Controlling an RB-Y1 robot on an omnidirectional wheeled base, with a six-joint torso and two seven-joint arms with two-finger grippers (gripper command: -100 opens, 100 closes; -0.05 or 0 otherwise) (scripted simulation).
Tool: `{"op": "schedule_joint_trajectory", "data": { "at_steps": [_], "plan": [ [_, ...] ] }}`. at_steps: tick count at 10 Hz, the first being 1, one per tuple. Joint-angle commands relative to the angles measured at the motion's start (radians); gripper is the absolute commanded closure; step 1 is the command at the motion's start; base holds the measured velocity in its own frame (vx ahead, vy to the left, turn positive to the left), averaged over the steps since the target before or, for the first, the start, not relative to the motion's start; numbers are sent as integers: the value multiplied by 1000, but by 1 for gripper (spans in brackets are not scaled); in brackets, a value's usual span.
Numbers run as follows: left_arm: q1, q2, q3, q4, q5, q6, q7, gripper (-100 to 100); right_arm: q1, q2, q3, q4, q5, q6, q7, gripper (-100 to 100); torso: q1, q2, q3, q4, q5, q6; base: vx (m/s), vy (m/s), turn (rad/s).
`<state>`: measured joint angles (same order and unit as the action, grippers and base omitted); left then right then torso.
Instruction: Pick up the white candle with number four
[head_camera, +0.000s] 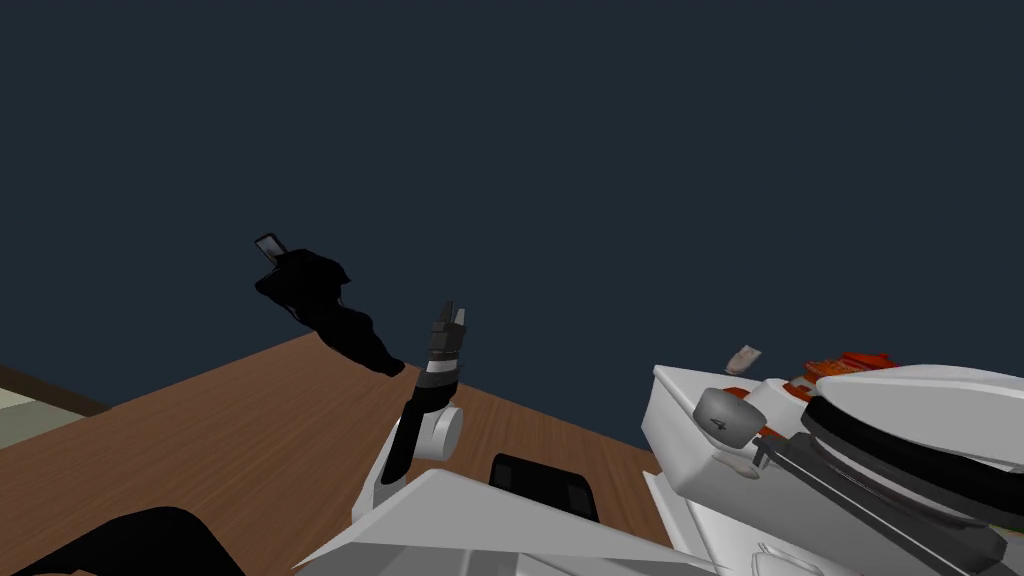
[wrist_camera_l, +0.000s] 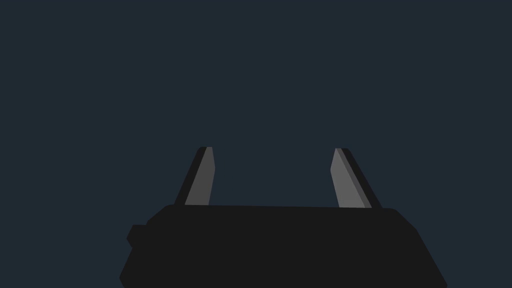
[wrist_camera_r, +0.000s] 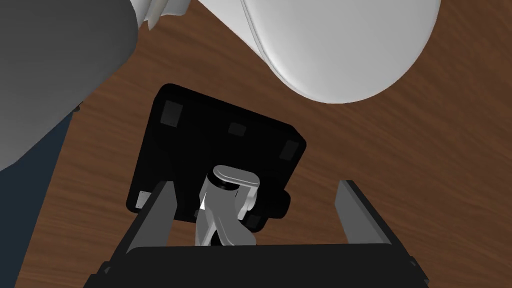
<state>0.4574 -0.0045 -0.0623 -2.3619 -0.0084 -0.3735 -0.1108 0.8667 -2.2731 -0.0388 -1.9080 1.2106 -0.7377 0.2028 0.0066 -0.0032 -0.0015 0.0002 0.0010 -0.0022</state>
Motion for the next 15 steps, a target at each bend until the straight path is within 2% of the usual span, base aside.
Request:
{"op": "schedule_joint_trajectory", "data": {
  "at_steps": [1,4,6,8,9,10,14,15],
  "plan": [
    [0,0,0,0,0,0,0,0,5,-15,-19,-1,37,12,6,-100,0,0,0,0,0,0,2,34,71],
    [0,0,0,0,0,0,0,0,17,-42,-53,3,99,30,11,-100,-1,-1,-1,0,0,0,12,25,62],
    [0,0,0,0,0,0,0,0,28,-69,-84,17,159,46,13,-100,-3,-3,-2,-1,-1,0,59,-29,74],
    [0,0,0,0,0,0,0,0,30,-75,-85,12,167,51,1,-100,-11,-7,-4,-2,-3,0,73,-91,31],
    [0,0,0,0,0,0,0,0,30,-76,-85,13,169,53,0,0,-8,-4,-3,-1,-2,1,8,-10,1],
    [0,0,0,0,0,0,0,0,49,-66,-76,12,199,82,9,-100,-5,-2,-1,-1,-2,1,52,17,-129],
    [0,0,0,0,0,0,0,0,94,-44,-56,9,269,151,28,-100,-7,-6,-4,-3,-3,4,93,52,-144],
    [0,0,0,0,0,0,0,0,90,-50,-63,9,256,139,23,-100,-8,-6,-4,-3,-3,4,45,25,-26]
  ]
}}
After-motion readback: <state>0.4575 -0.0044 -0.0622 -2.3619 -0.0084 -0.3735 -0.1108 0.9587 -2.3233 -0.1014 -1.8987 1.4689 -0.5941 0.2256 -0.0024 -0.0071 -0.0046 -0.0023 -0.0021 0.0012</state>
